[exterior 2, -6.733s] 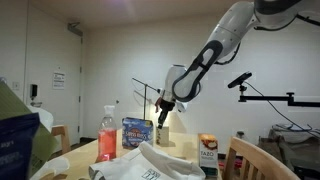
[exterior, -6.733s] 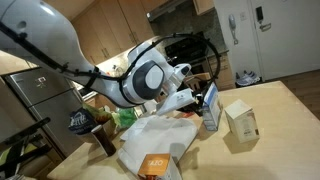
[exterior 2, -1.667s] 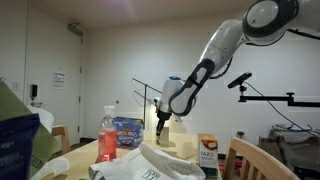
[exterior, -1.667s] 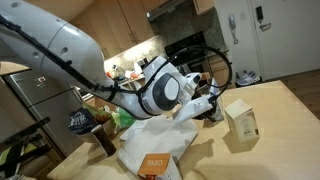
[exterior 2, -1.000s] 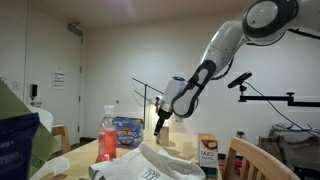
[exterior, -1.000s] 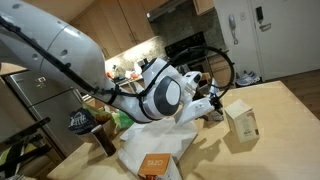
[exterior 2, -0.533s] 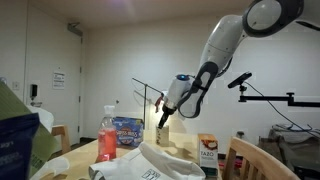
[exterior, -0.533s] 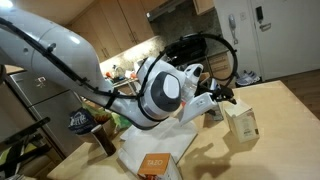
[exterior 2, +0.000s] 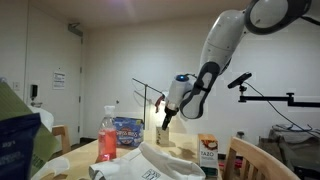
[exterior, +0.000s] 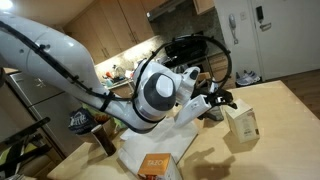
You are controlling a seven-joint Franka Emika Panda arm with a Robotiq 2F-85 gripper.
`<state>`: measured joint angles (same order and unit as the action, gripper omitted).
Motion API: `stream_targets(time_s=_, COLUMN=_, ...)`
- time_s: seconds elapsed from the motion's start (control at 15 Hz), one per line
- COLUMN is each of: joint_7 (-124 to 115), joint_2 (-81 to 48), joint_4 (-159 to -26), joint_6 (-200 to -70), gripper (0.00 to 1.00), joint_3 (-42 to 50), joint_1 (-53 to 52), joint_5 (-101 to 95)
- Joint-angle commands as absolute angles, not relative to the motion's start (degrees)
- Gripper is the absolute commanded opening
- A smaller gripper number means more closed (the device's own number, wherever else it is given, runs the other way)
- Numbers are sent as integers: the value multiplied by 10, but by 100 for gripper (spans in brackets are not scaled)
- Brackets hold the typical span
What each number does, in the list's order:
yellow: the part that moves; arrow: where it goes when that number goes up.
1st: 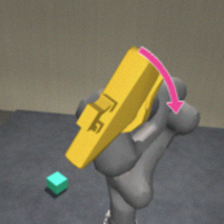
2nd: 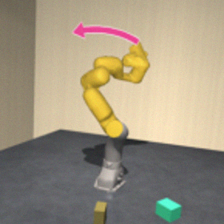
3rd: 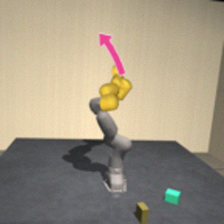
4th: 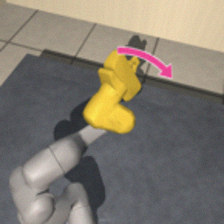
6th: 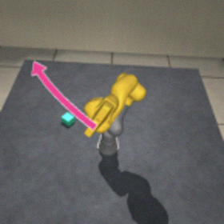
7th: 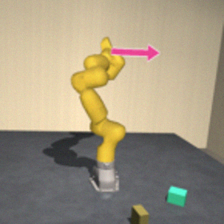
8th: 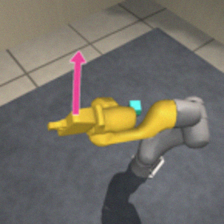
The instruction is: Move the blue box forward then move the beige box forward then move the white box forward then move the white bag to the right and put it upright
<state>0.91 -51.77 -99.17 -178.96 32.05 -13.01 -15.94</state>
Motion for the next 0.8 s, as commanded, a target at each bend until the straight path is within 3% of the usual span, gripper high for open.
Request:
stream_targets(time_s=0.0, joint_7=23, joint_2=-500, joint_4=-1004, joint_6=-1768, gripper=88, joint_3=290, joint_1=-103, joint_5=-155)
stream_targets(time_s=0.07, joint_7=27, joint_2=-497, joint_4=-1006, joint_6=-1770, gripper=72, joint_3=281, joint_1=-94, joint_5=-158)
stream_targets(time_s=0.53, joint_7=30, joint_2=-506, joint_4=-1001, joint_6=-1757, gripper=18, joint_3=243, joint_1=-49, joint_5=-153)
stream_targets(time_s=0.73, joint_7=27, joint_2=-514, joint_4=-988, joint_6=-1735, gripper=0, joint_3=229, joint_1=-30, joint_5=-150)
